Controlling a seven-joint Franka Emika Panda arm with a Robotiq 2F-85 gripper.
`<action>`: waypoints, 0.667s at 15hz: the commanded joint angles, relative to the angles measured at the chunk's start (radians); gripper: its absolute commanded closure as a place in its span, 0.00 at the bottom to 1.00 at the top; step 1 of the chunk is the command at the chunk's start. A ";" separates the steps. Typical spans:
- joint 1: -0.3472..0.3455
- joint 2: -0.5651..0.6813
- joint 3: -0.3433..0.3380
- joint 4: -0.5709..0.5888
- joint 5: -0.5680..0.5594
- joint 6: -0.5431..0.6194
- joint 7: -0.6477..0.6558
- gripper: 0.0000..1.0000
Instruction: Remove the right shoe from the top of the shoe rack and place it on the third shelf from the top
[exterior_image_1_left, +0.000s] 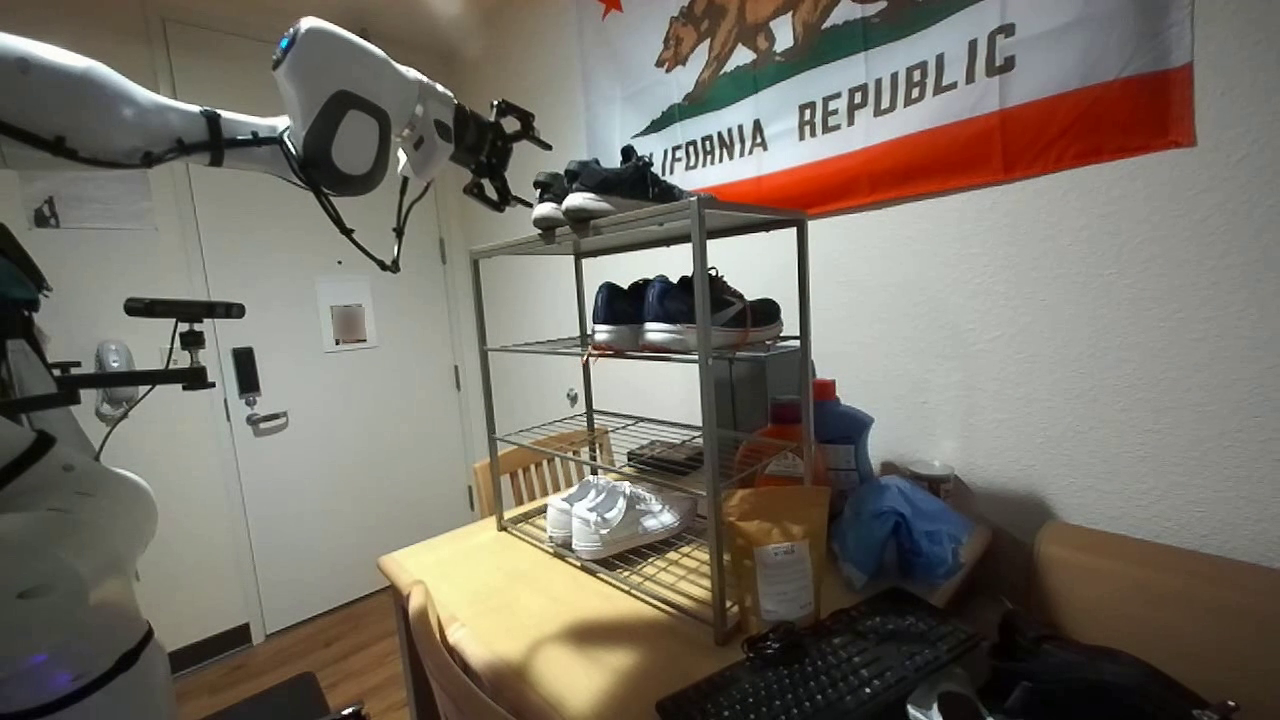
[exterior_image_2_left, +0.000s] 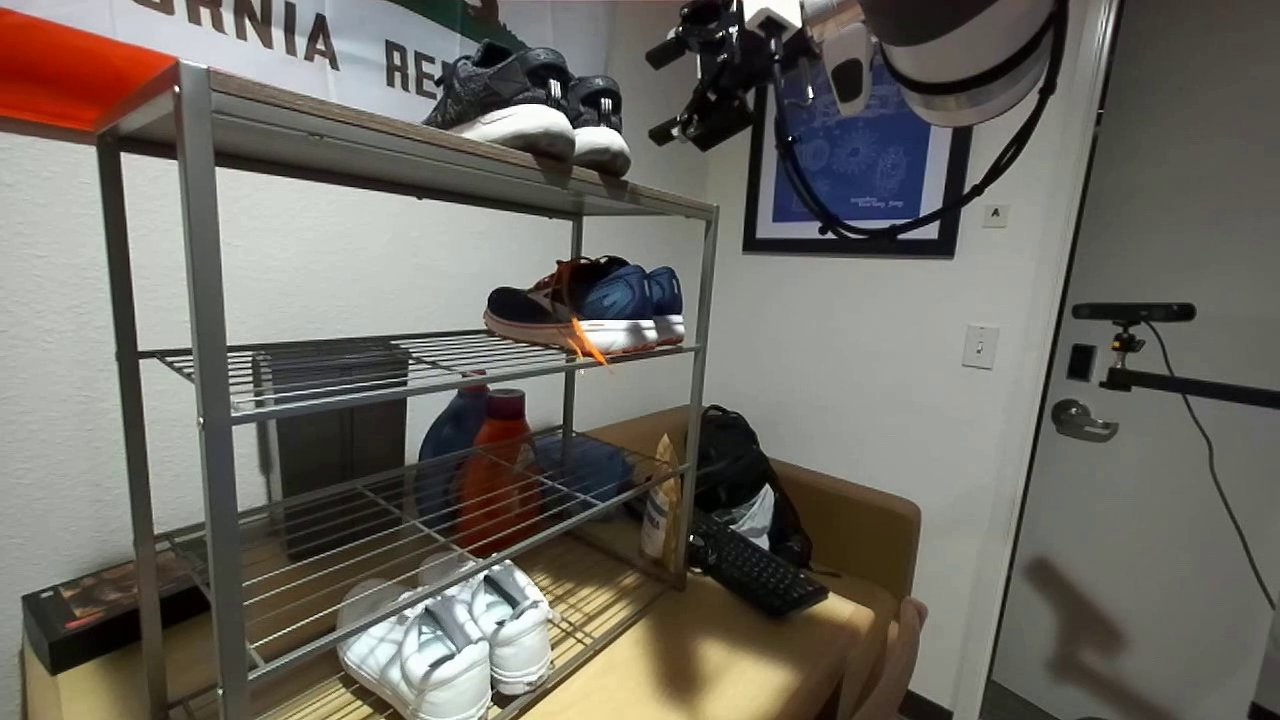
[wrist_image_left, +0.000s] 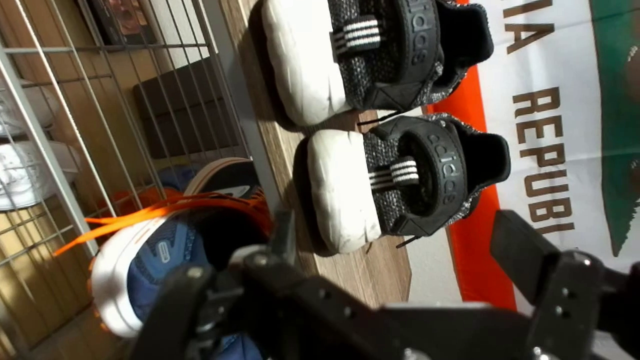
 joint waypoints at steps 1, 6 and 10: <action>-0.042 0.037 0.023 0.056 -0.043 -0.008 0.083 0.00; -0.151 0.108 0.086 0.146 -0.147 -0.031 0.251 0.00; -0.238 0.155 0.160 0.225 -0.190 -0.050 0.321 0.00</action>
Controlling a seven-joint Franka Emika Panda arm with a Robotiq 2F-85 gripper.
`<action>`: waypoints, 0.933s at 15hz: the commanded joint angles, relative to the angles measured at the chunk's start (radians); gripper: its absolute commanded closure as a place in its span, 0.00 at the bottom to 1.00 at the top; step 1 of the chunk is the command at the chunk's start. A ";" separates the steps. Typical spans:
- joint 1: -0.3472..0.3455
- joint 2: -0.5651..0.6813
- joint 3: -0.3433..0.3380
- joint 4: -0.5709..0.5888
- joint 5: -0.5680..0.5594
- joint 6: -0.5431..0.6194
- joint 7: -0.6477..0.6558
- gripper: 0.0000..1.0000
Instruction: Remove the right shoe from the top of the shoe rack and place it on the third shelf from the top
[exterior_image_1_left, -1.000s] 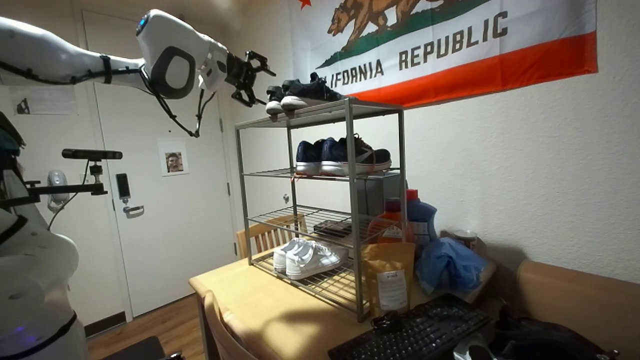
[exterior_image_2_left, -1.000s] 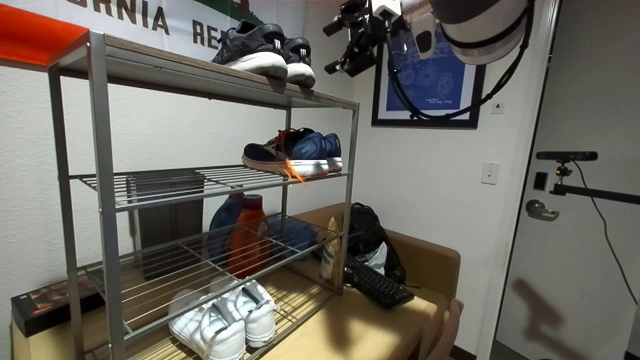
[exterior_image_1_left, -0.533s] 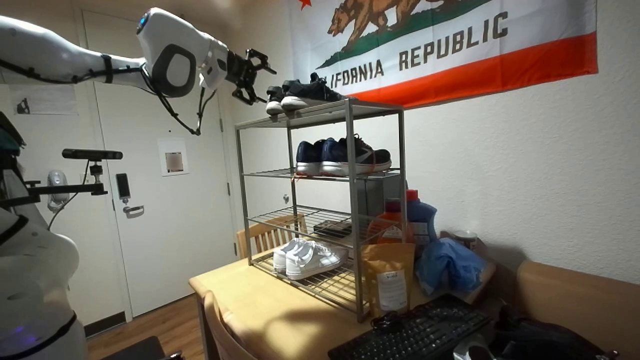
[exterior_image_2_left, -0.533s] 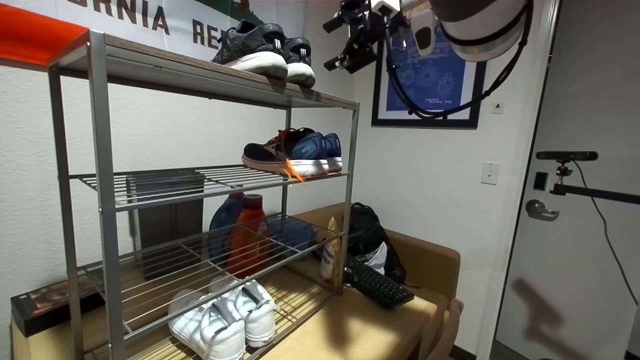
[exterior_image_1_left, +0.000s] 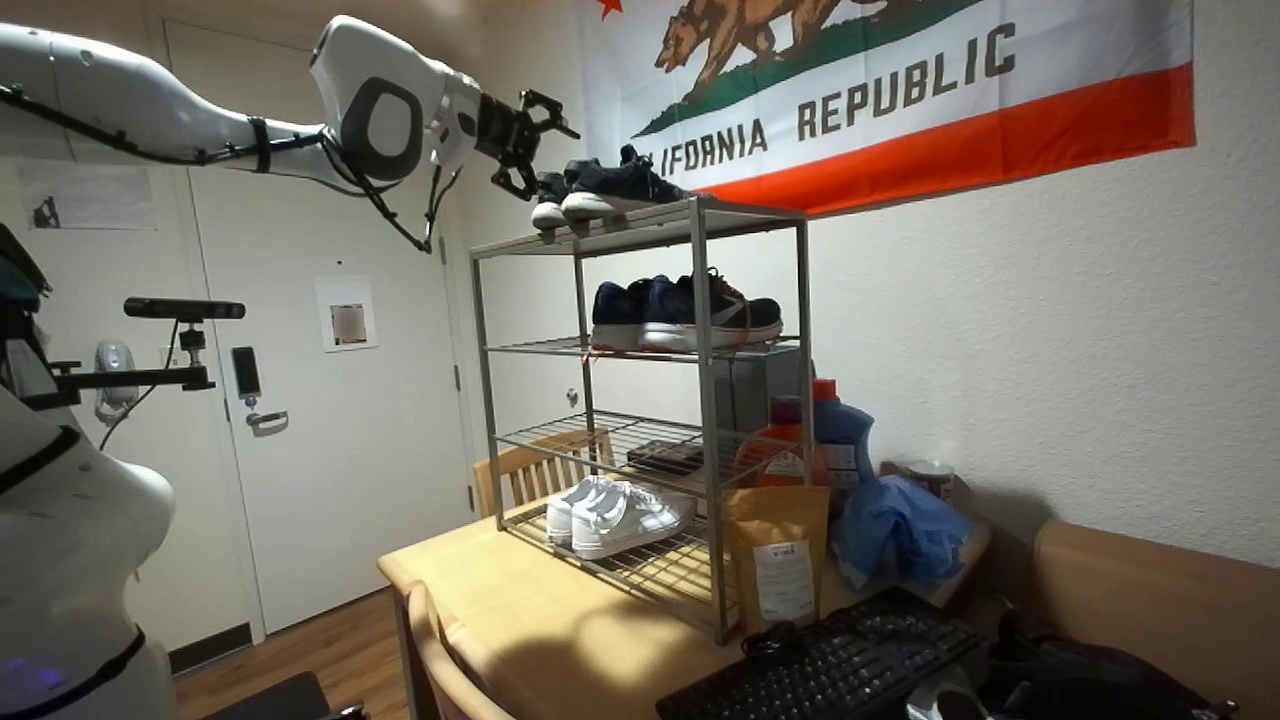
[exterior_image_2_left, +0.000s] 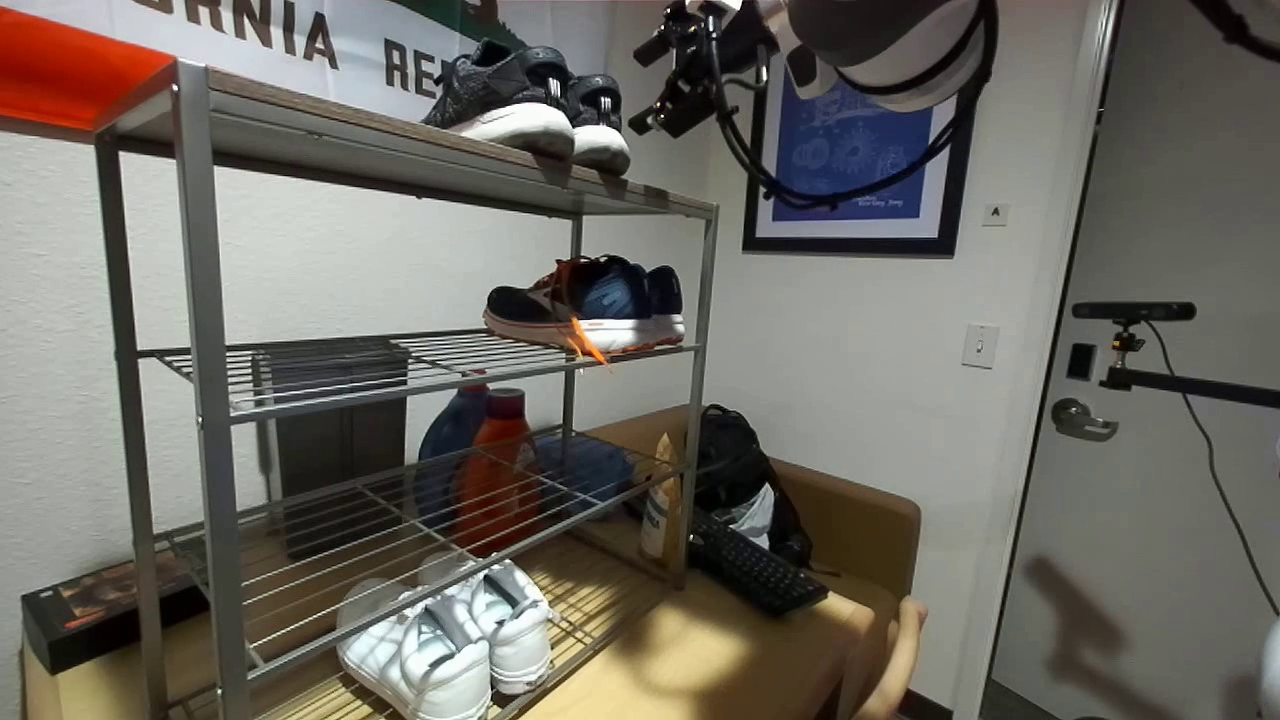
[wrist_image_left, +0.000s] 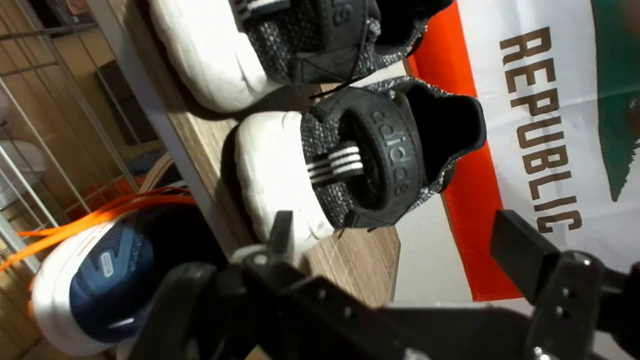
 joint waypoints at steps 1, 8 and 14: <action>-0.085 0.052 0.072 0.103 -0.044 -0.048 0.078 0.00; -0.144 0.077 0.150 0.155 -0.037 -0.069 0.074 0.29; -0.147 0.074 0.152 0.146 -0.026 -0.068 0.063 0.75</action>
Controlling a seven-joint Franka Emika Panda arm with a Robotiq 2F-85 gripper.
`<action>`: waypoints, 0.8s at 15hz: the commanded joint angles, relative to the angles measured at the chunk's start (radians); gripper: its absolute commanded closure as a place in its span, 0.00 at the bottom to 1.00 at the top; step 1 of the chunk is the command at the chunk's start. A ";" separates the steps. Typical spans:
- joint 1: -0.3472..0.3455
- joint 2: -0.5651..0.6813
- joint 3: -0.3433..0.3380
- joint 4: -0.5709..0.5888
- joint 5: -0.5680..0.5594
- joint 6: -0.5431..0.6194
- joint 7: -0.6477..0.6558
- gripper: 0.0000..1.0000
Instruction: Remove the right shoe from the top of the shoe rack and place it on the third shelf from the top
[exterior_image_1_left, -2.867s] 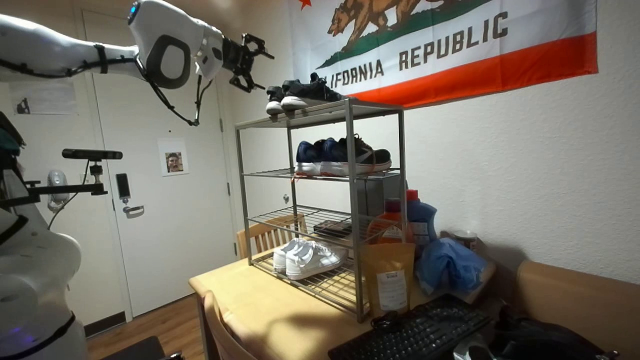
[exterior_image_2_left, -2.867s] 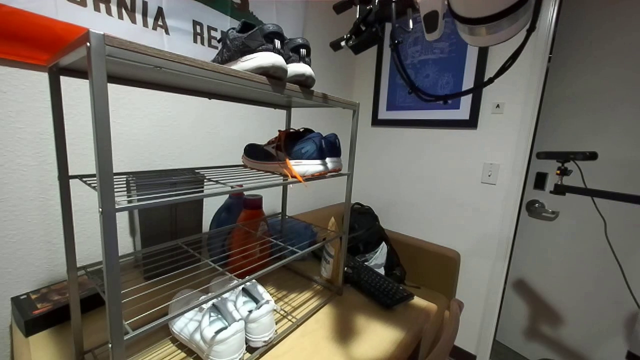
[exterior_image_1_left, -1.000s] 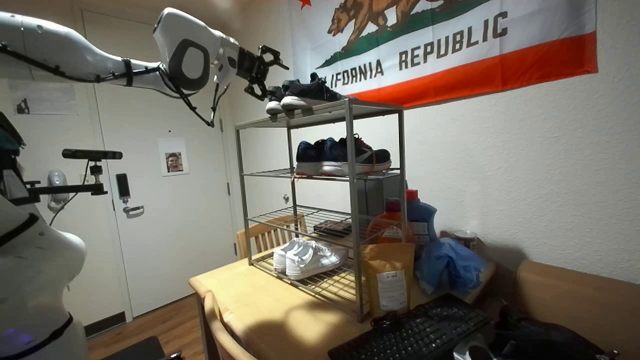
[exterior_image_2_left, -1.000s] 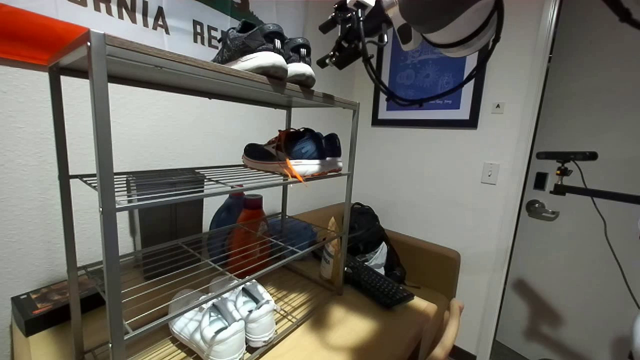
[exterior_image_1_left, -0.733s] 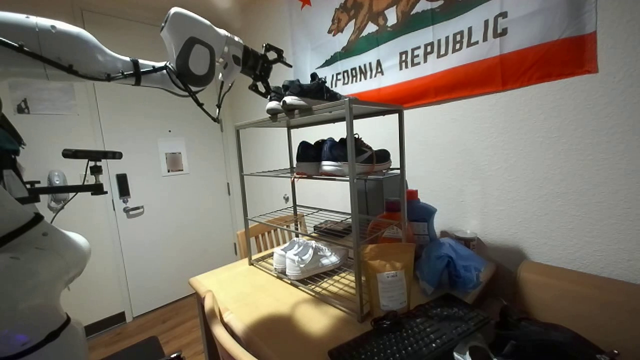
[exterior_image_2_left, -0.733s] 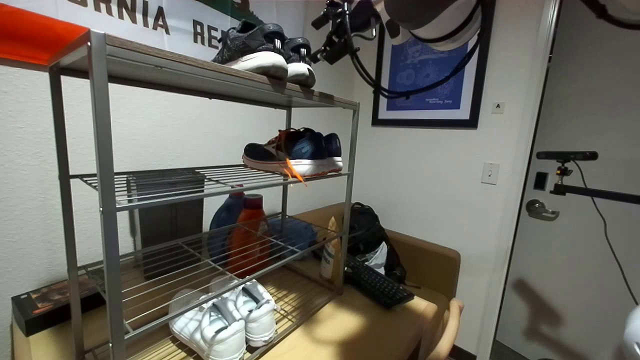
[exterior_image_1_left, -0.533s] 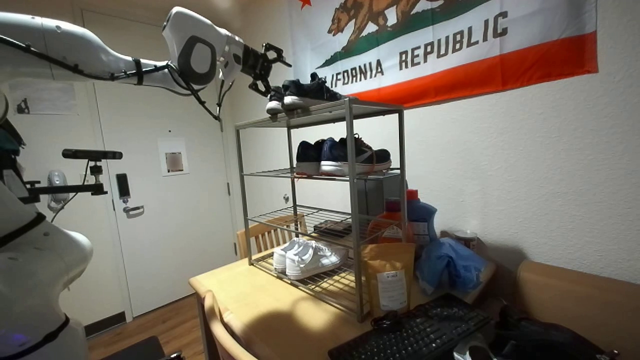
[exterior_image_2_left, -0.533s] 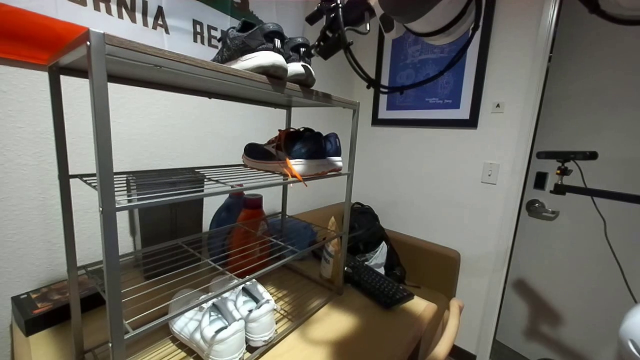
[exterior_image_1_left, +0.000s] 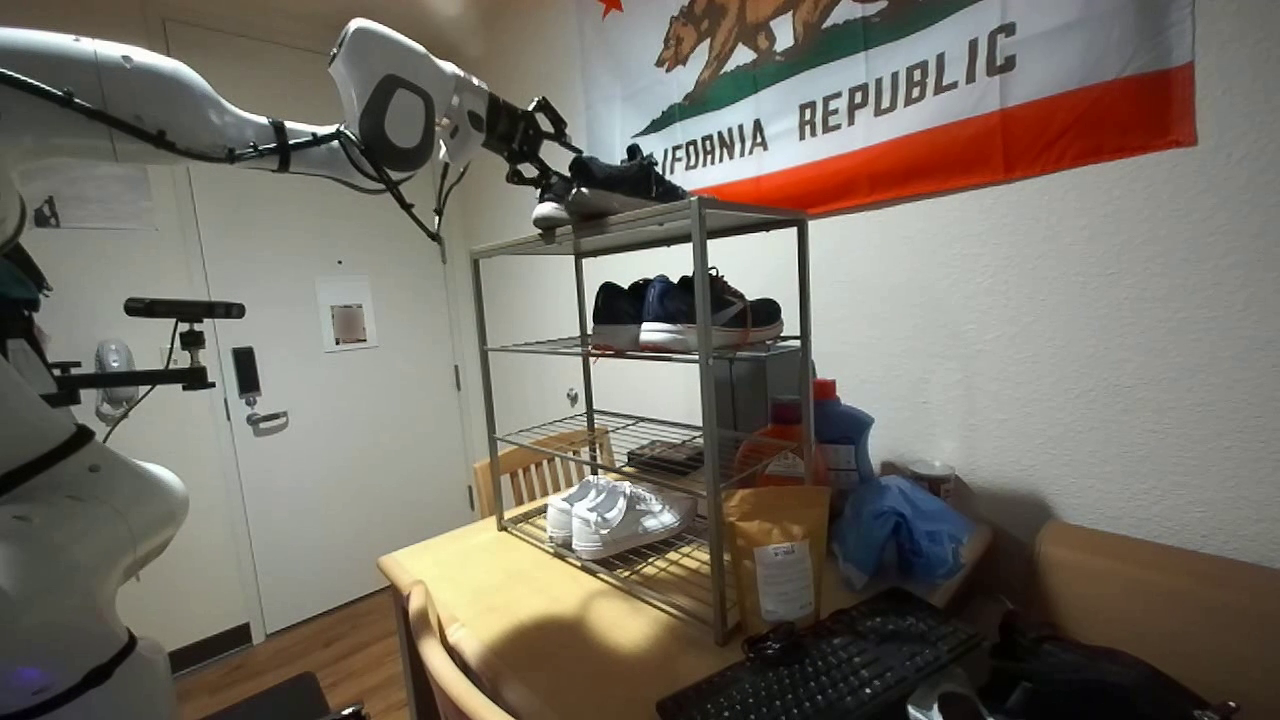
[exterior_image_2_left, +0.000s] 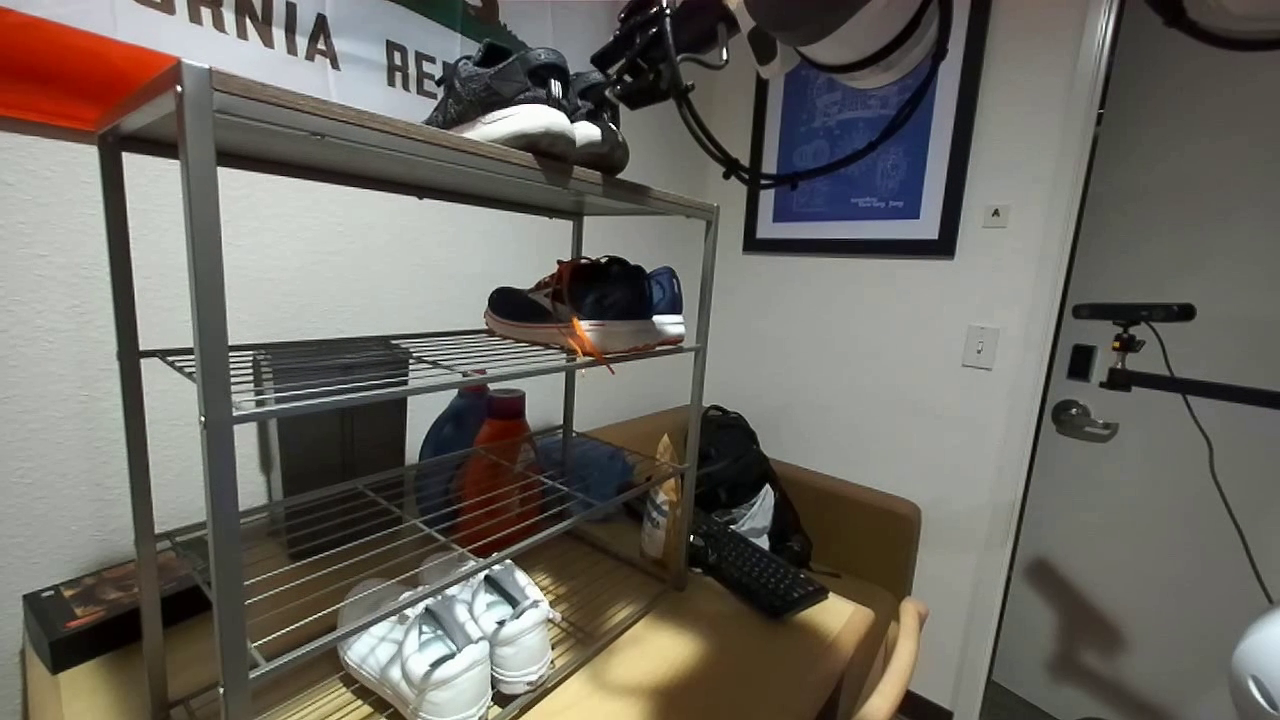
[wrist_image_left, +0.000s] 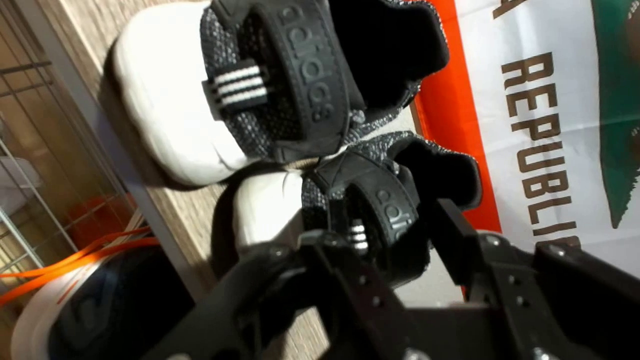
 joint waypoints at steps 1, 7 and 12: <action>-0.023 0.006 0.011 0.026 -0.009 -0.025 0.028 0.82; -0.015 -0.010 0.002 0.009 -0.004 -0.016 0.016 0.95; 0.110 -0.049 -0.123 -0.047 -0.076 -0.009 0.035 0.94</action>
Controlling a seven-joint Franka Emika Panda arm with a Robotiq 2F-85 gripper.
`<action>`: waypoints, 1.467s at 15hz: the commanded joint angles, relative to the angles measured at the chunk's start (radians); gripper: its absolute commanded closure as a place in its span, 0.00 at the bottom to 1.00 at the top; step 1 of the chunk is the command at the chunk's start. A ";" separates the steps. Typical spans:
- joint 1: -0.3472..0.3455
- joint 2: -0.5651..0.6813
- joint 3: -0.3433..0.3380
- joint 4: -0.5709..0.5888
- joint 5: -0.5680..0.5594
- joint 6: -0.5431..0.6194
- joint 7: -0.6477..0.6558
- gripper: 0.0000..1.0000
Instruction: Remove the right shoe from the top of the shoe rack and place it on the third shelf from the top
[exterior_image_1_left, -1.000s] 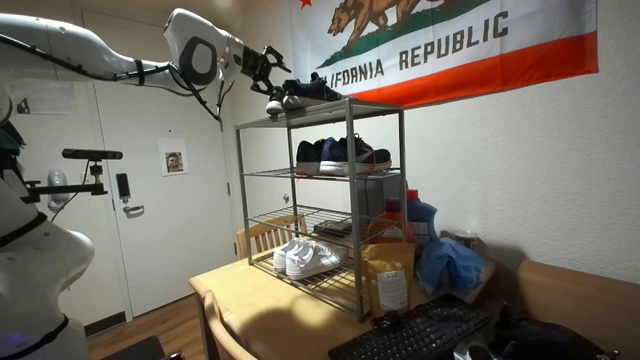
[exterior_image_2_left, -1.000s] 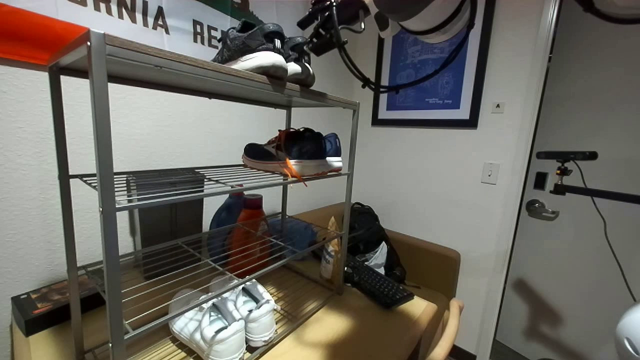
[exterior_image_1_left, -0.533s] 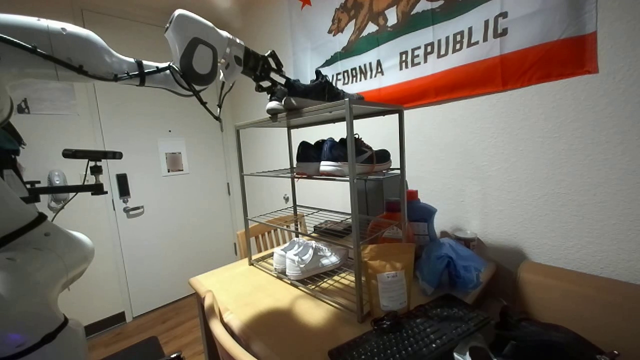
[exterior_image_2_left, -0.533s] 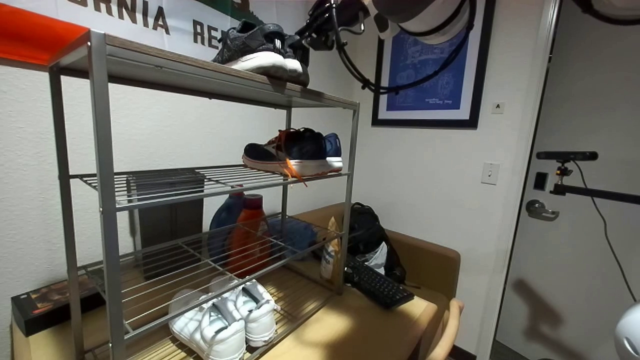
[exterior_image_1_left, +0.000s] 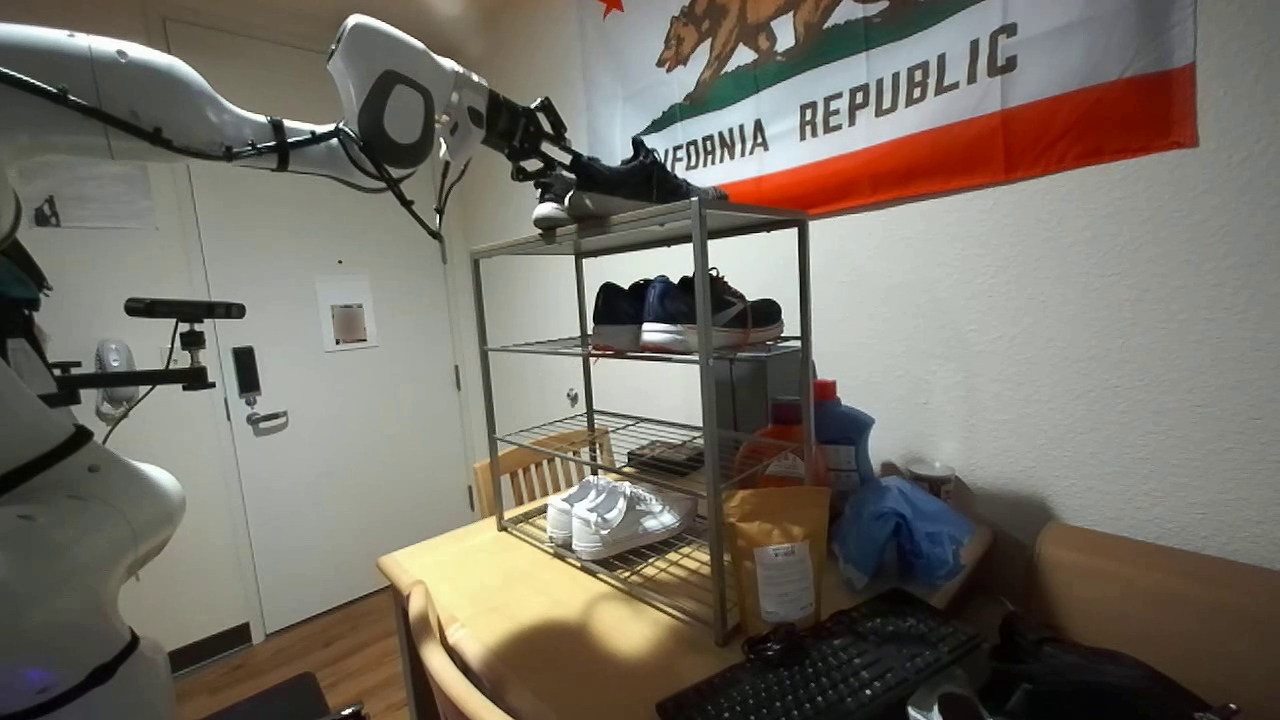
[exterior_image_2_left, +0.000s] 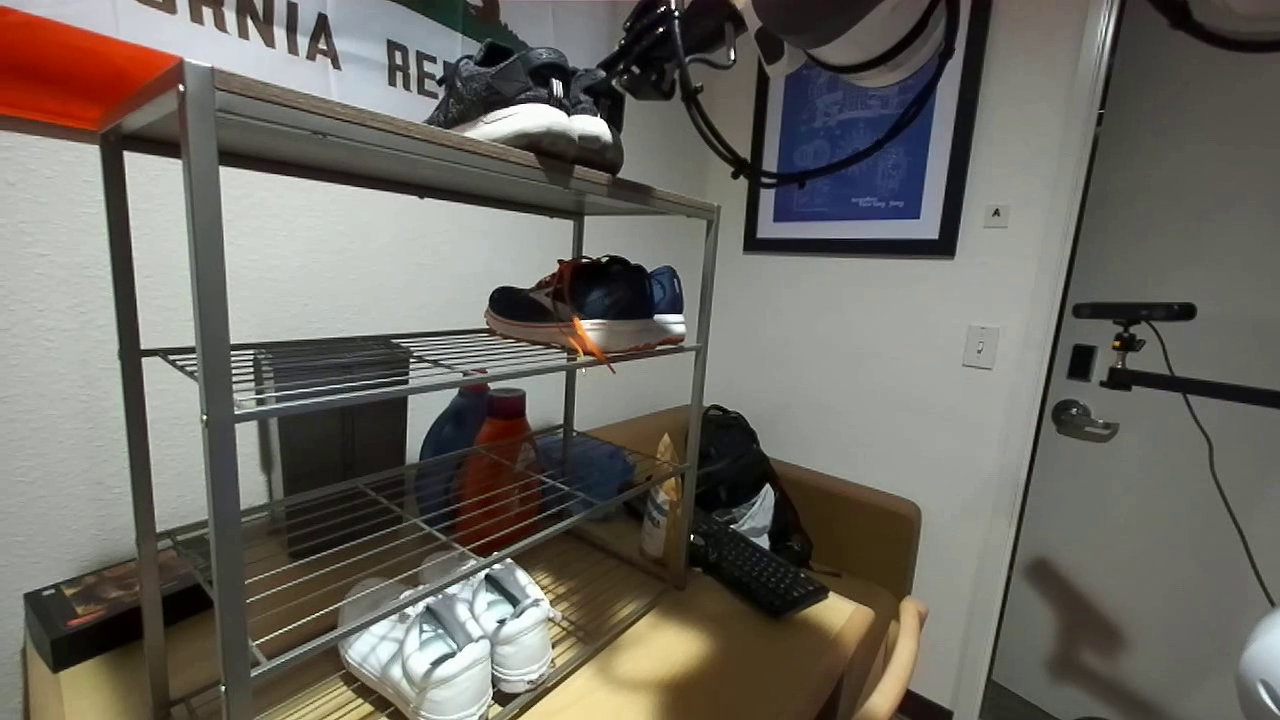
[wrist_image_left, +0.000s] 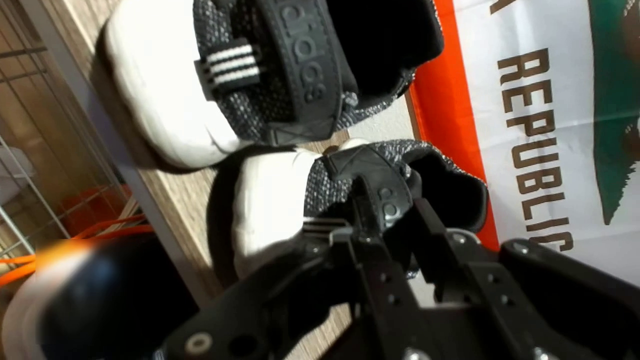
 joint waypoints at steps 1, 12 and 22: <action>0.105 -0.064 -0.113 -0.062 -0.037 -0.010 0.019 0.94; 0.205 -0.296 -0.259 -0.279 -0.019 -0.021 -0.032 0.94; 0.227 -0.458 -0.239 -0.404 -0.019 -0.067 -0.114 0.94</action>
